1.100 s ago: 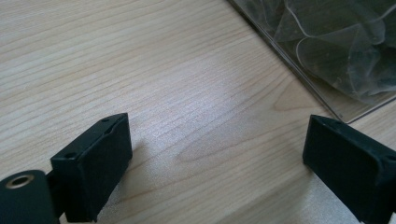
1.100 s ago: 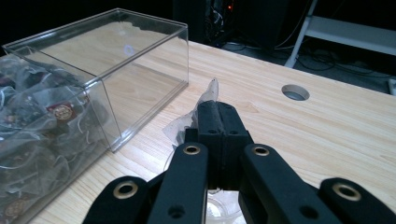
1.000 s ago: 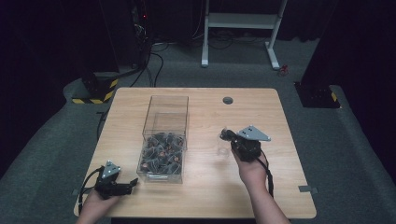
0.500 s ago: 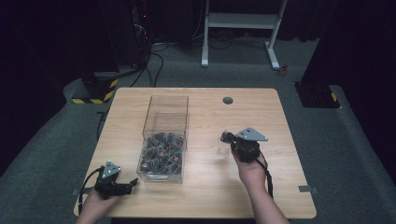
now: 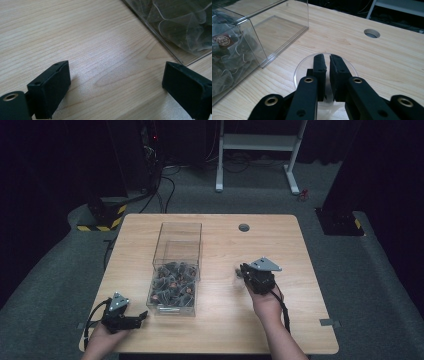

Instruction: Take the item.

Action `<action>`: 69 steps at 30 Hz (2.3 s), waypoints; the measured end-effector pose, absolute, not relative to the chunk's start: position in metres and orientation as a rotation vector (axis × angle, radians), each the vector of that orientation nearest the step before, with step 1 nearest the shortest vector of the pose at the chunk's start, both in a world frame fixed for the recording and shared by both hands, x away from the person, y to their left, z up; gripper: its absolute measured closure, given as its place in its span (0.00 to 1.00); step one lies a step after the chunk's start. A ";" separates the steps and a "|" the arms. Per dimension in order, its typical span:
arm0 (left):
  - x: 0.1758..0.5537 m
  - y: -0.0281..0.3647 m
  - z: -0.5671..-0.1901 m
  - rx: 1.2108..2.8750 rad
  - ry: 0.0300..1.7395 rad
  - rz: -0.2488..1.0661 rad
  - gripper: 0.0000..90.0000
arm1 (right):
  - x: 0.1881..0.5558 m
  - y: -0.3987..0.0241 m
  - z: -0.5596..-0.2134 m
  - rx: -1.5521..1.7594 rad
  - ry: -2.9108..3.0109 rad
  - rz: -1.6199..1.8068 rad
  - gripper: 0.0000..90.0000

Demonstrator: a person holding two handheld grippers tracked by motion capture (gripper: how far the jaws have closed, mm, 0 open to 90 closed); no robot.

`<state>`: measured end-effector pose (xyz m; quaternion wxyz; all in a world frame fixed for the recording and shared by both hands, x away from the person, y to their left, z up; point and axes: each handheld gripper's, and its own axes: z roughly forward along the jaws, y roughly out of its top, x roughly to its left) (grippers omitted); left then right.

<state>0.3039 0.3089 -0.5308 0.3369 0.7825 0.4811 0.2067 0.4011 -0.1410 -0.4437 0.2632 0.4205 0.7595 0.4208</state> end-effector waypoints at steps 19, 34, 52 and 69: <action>0.304 0.309 -0.531 2.040 1.254 0.540 0.09 | 0.390 -0.138 -0.434 1.118 2.065 1.187 0.62; 0.304 0.309 -0.531 2.045 1.252 0.540 0.09 | 0.377 -0.149 -0.431 1.154 2.024 1.225 0.27; 0.304 0.309 -0.531 2.044 1.252 0.540 0.09 | 0.355 -0.192 -0.461 1.214 1.981 1.162 0.26; 0.304 0.309 -0.531 2.039 1.255 0.542 0.10 | 0.333 -0.228 -0.513 1.343 2.034 1.011 0.26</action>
